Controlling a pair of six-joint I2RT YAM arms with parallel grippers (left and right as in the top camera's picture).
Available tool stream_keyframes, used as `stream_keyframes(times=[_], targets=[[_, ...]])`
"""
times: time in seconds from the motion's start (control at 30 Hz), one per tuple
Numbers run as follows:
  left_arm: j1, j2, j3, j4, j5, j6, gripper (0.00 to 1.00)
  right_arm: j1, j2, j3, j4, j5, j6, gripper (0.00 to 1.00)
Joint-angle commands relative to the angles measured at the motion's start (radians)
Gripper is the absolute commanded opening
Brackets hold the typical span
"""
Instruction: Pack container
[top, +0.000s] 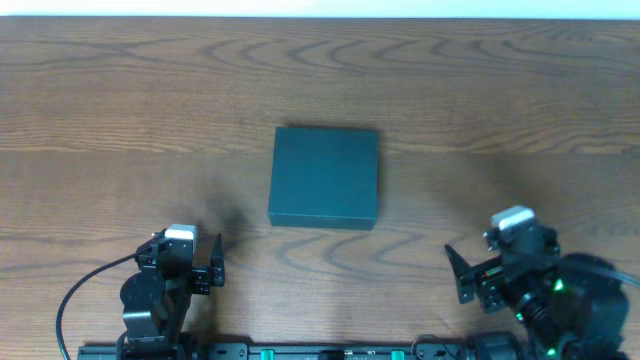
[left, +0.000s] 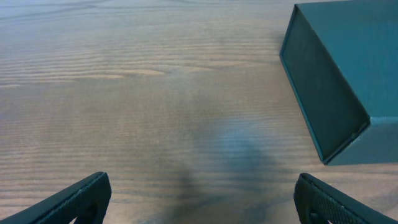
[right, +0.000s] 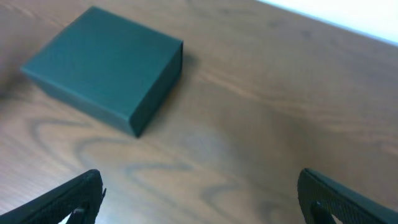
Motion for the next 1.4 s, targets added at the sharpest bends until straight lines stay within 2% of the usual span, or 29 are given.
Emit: stream_keyframes(times=[0.0, 0.2, 0.5, 0.9, 1.37], targets=[[0.002, -0.008, -0.014, 0.003, -0.007, 0.014, 0.95, -0.004, -0.098, -0.143, 0.031, 0.019, -0.055, 0.99], [0.002, -0.008, -0.013, 0.003, -0.007, 0.014, 0.95, -0.018, -0.265, -0.348, 0.105, 0.018, -0.055, 1.00], [0.002, -0.008, -0.014, 0.003, -0.007, 0.014, 0.95, -0.024, -0.440, -0.540, 0.137, 0.012, -0.054, 0.99], [0.002, -0.008, -0.013, 0.003, -0.007, 0.014, 0.95, -0.021, -0.445, -0.679, 0.193, 0.003, -0.055, 0.99], [0.002, -0.008, -0.014, 0.003, -0.007, 0.014, 0.95, -0.021, -0.445, -0.679, 0.193, 0.003, -0.054, 0.99]])
